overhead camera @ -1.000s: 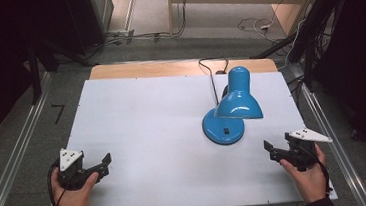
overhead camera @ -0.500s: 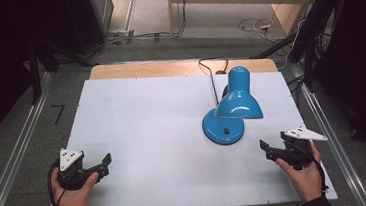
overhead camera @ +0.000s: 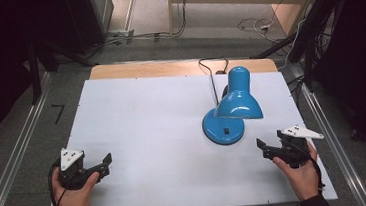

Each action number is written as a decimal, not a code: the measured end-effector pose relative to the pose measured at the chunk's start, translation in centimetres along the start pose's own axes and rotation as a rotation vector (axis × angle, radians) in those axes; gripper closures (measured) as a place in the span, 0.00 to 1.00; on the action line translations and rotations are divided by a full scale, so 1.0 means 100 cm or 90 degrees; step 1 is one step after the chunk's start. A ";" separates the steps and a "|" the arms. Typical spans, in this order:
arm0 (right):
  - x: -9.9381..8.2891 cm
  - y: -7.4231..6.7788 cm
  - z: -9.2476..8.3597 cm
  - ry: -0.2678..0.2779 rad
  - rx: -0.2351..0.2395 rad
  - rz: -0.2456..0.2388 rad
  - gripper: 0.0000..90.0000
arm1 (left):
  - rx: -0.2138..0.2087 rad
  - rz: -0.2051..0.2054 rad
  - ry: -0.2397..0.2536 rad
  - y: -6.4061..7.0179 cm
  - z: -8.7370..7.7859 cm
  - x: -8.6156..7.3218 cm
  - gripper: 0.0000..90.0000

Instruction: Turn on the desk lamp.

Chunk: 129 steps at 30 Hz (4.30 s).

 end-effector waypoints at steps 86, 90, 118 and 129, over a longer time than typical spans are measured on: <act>0.021 -0.050 0.033 0.013 0.083 -0.029 0.52 | -0.005 -0.003 0.003 -0.001 0.000 0.000 0.08; 0.021 -0.054 0.035 0.010 0.095 -0.024 0.62 | -0.006 -0.003 0.003 -0.001 0.000 0.000 0.08; 0.022 -0.072 0.052 -0.019 0.130 -0.037 0.98 | -0.007 -0.005 0.005 -0.001 -0.001 0.000 0.08; 0.021 -0.075 0.062 -0.023 0.129 -0.043 0.98 | -0.008 -0.005 0.005 -0.002 -0.001 0.000 0.08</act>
Point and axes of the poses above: each handheld gripper's, and its own axes: z roughly forward along the jaws, x roughly out of its top, y roughly to its right, the point moved 5 cm from there along z, roughly forward along the jaws, and after that the axes turned 11 degrees about z, right-handed, at the moved point
